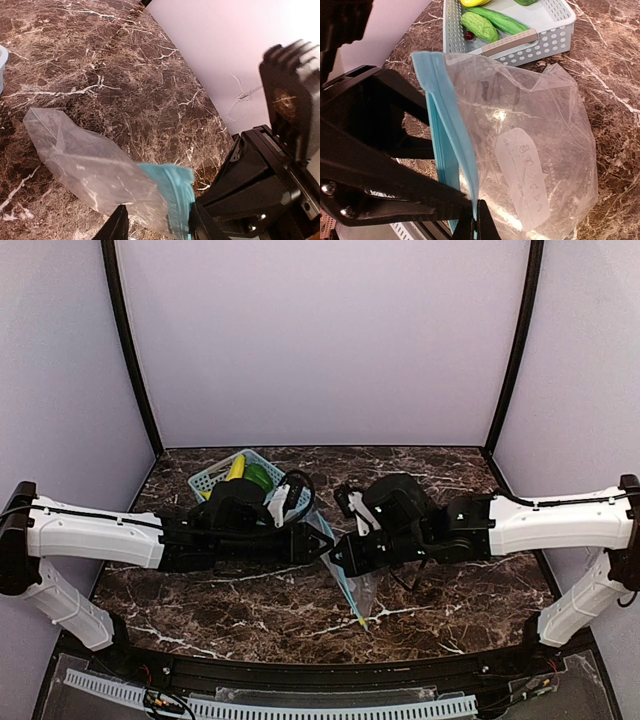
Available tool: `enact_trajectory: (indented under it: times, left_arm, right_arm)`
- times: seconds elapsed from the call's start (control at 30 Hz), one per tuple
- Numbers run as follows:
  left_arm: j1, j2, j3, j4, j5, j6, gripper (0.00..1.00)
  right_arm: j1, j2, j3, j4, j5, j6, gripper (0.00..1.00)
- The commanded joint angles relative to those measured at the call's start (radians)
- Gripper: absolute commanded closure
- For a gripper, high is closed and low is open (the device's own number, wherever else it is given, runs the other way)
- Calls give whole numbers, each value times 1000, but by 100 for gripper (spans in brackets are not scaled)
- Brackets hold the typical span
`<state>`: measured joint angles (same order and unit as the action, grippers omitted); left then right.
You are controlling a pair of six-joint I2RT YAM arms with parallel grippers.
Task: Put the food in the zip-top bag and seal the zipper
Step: Open the zipper food storage bag at the center of the board.
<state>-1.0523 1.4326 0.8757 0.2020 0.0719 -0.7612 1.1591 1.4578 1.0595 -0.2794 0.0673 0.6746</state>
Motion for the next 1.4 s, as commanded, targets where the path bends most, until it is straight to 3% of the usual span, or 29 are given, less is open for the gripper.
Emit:
enact_trajectory:
  times: [0.0, 0.4, 0.57, 0.7, 0.83, 0.97, 1.17, 1.37]
  left_arm:
    - [-5, 8, 22, -76, -39, 12, 62]
    - [-5, 12, 21, -172, -77, -4, 72]
    - [-5, 7, 18, -195, -119, -16, 88]
    - [-5, -12, 9, -218, -135, -13, 99]
    - [-5, -20, -6, -159, -101, -2, 99]
    - [-5, -12, -1, -147, -89, 0, 99]
    - [-5, 5, 4, -69, -24, 0, 99]
    - [-5, 9, 15, -29, -11, -5, 99]
  right_arm:
    - [27, 10, 44, 7, 29, 8, 100]
    - [39, 26, 84, -75, 119, 26, 100]
    - [49, 42, 115, -141, 184, 47, 100]
    - [73, 73, 181, -283, 340, 104, 100]
    - [95, 117, 244, -398, 436, 151, 100]
    - [107, 164, 302, -505, 497, 201, 93]
    - [110, 197, 320, -520, 492, 215, 72]
    - [111, 208, 312, -516, 469, 222, 62]
